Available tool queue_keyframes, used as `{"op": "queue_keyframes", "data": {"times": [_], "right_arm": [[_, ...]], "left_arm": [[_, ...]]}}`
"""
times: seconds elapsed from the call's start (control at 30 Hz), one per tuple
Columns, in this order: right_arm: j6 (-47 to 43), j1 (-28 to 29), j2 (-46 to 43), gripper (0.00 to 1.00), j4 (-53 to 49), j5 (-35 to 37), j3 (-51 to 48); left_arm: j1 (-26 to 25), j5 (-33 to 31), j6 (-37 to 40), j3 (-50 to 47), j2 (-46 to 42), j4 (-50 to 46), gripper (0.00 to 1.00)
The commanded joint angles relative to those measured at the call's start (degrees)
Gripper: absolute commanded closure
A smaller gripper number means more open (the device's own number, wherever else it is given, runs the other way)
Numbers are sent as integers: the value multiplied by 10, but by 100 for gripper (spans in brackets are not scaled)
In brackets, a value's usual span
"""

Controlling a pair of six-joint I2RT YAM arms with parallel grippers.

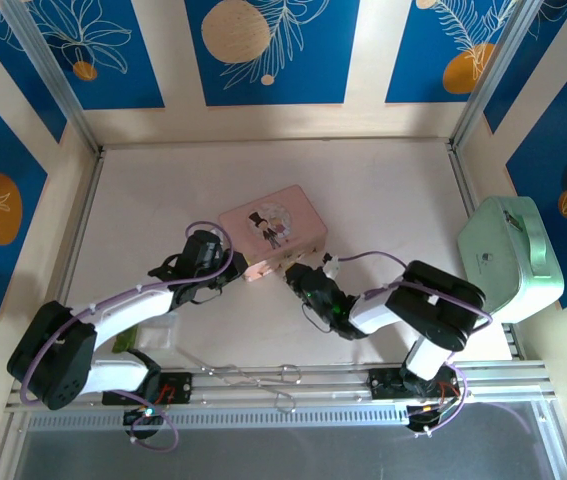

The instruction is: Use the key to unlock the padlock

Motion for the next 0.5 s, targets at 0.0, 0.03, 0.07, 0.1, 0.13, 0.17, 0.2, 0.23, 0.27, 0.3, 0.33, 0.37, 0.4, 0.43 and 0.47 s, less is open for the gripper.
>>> {"op": "queue_keyframes", "data": {"times": [0.0, 0.03, 0.07, 0.1, 0.13, 0.17, 0.2, 0.23, 0.27, 0.3, 0.33, 0.37, 0.4, 0.43, 0.47], "right_arm": [[-16, -31, 18, 100, 87, 17, -9], [-18, -31, 17, 100, 90, 17, -8], [-23, -29, 14, 100, 90, 17, -8], [-28, -29, 11, 100, 89, 18, -8], [-31, -29, 8, 100, 93, 14, -9], [-37, -30, 7, 100, 103, 8, -11], [-40, -30, 7, 100, 113, 6, -13], [-37, -32, 7, 100, 116, 2, -14], [-36, -35, 7, 100, 116, -3, -15], [-35, -36, 6, 100, 116, -5, -15], [-34, -39, 5, 100, 117, -9, -15], [-30, -43, 5, 100, 119, -18, -16], [-28, -46, 7, 100, 125, -25, -17], [-31, -48, 12, 100, 143, -32, -20], [-33, -51, 19, 100, 166, -39, -23]], "left_arm": [[6, 4, 16, -24, 18, -72, 82], [6, 4, 16, -25, 18, -73, 82], [6, 4, 15, -28, 17, -72, 82], [6, 4, 15, -30, 17, -71, 82], [6, 4, 15, -31, 15, -72, 83], [6, 4, 15, -32, 14, -73, 83], [7, 4, 15, -33, 13, -72, 83], [6, 2, 15, -34, 12, -73, 83], [6, 2, 14, -34, 12, -73, 83], [6, 1, 15, -34, 12, -72, 83], [6, 1, 15, -34, 13, -72, 83], [6, 1, 16, -34, 13, -72, 83], [6, 1, 16, -34, 13, -73, 83], [6, 0, 17, -35, 14, -72, 83], [6, 0, 18, -37, 14, -71, 83]]}}
